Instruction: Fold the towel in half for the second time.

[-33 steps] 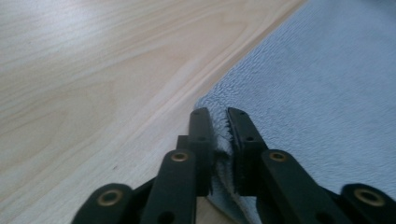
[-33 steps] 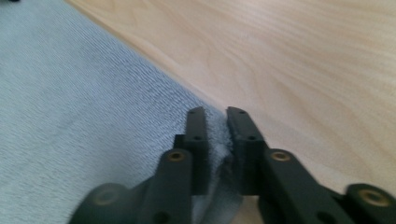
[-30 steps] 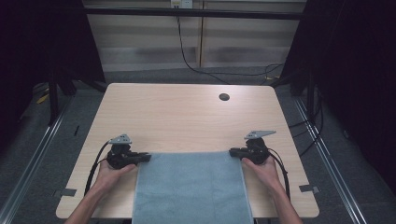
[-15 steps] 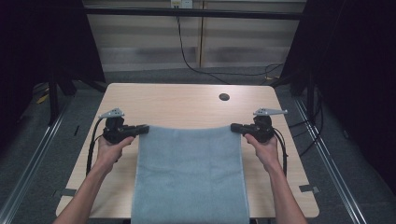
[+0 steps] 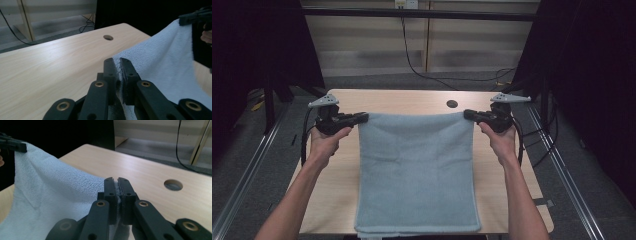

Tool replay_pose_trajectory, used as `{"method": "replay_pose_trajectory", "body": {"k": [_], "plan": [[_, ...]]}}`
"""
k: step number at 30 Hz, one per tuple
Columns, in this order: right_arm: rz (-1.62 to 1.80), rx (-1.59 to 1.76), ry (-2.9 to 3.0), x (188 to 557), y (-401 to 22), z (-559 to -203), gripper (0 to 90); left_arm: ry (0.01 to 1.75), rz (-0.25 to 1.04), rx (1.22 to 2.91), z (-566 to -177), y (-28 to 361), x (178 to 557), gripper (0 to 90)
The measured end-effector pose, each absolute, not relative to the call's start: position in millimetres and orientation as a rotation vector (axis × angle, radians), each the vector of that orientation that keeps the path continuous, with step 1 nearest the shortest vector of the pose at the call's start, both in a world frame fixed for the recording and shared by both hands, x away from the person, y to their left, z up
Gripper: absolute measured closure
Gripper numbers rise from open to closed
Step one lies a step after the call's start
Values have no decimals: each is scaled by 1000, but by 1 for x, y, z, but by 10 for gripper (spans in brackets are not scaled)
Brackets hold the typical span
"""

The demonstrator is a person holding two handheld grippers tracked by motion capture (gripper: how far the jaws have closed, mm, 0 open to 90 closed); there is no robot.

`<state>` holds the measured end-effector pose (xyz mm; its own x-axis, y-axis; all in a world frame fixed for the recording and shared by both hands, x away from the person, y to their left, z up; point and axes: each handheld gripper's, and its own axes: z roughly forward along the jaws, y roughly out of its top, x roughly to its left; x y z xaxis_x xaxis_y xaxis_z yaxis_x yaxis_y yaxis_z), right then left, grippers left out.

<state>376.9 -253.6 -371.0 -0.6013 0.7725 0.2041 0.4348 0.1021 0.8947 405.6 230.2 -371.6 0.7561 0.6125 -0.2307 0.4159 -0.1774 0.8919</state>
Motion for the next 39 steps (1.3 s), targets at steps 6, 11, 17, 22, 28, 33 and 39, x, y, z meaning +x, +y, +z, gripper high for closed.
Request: {"method": "replay_pose_trajectory", "body": {"k": [6, 11, 17, 22, 28, 33, 39], "plan": [[1503, 1148, 2086, 372, -250, -369, 864, 773, 231, 1832, -377, 234, 393, 843], [1515, 1089, 2150, 344, -249, -380, 863, 767, 181, 1829, -397, 243, 364, 843], [1498, 1048, 2206, 299, -251, -394, 859, 768, 92, 1835, -421, 250, 321, 832], [1455, 1062, 2276, 259, -252, -420, 837, 751, 18, 1884, -444, 251, 283, 817], [1446, 1069, 2378, 224, -258, -443, 667, 703, -17, 1909, -453, 254, 253, 692], [1506, 1139, 2228, 221, -268, -439, 620, 777, 87, 1886, -451, 259, 266, 554], [1507, 1232, 2103, 225, -275, -445, 534, 916, 158, 1903, -476, 270, 281, 419]]}}
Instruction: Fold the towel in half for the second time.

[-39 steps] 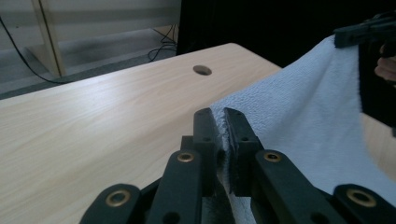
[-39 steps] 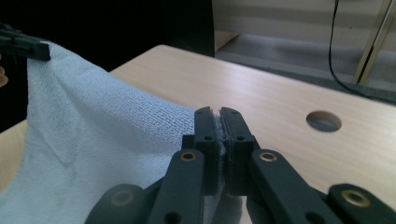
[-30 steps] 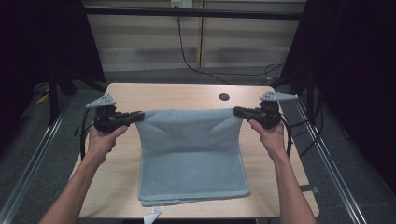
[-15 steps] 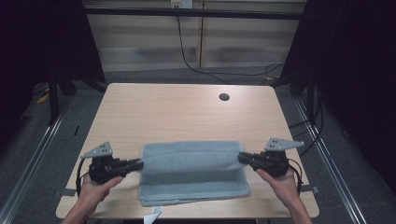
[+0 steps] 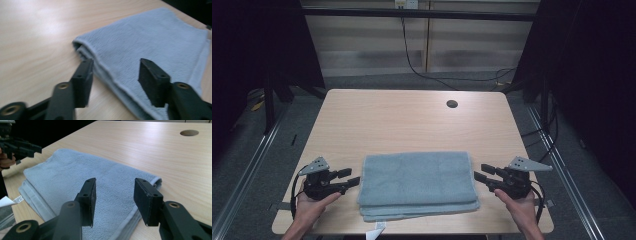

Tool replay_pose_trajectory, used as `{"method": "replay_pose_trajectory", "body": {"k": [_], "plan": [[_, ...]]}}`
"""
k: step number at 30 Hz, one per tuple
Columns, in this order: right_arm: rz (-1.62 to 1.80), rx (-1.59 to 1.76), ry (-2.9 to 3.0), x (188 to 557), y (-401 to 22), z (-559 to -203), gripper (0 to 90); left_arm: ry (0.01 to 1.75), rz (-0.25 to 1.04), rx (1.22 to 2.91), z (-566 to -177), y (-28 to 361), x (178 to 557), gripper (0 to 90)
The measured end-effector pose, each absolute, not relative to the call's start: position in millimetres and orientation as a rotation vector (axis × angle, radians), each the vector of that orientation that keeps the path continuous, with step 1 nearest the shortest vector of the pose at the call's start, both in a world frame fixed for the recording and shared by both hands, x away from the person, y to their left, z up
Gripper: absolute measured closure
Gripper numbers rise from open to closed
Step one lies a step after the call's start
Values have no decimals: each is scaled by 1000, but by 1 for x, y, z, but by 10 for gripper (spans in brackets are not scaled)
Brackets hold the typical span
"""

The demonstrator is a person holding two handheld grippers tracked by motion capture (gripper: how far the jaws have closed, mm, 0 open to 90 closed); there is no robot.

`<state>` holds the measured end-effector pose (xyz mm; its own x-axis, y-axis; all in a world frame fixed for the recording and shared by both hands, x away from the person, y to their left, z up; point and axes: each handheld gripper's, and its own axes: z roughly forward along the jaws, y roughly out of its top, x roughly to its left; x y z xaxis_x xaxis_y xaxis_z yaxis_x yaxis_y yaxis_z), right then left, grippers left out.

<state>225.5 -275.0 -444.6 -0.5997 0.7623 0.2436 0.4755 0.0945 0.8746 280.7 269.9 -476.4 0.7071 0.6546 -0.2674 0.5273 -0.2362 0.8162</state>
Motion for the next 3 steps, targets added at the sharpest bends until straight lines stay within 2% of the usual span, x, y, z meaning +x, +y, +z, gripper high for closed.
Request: {"method": "replay_pose_trajectory", "body": {"k": [3], "plan": [[1491, 1271, 2073, 226, -281, -448, 495, 930, 179, 1887, -476, 274, 282, 364]]}}
